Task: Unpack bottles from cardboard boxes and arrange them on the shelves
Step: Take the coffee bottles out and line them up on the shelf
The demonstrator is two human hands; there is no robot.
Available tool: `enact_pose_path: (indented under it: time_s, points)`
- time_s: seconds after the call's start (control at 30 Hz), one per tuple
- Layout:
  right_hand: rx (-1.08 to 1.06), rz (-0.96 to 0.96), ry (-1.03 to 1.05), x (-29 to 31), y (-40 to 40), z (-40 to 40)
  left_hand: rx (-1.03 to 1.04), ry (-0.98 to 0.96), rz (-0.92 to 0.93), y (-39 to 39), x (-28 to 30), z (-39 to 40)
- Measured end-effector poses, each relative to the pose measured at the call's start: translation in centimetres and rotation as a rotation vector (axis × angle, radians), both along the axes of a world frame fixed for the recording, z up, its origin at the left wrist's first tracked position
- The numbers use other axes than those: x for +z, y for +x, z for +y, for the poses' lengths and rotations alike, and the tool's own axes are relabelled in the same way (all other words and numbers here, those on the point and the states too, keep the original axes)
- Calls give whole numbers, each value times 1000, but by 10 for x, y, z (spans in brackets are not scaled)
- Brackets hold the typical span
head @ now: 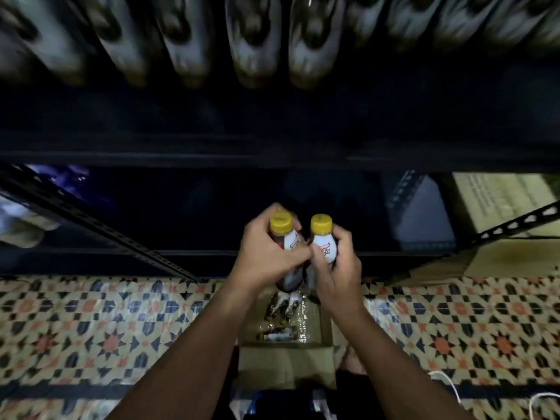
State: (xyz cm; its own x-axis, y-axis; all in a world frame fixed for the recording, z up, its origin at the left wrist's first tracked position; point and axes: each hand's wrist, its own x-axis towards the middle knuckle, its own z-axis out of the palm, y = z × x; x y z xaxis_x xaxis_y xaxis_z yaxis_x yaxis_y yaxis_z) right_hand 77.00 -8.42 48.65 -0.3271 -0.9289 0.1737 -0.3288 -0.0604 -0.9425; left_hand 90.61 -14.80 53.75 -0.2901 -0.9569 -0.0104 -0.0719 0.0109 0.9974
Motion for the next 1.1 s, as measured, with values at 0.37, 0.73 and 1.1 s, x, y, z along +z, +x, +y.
enact_pose_path:
  time_s: [0.37,0.73,1.1]
  points:
    - [-83,44,-512,219,-41,-45,53,-431,201,-46,218,-39]
    - [-151,7,-502,224,-97,-93,-103,-356,78,-115,228,-96]
    - [-148,44,-471,229,-122,-133,46,-385,162,-146,220,-116]
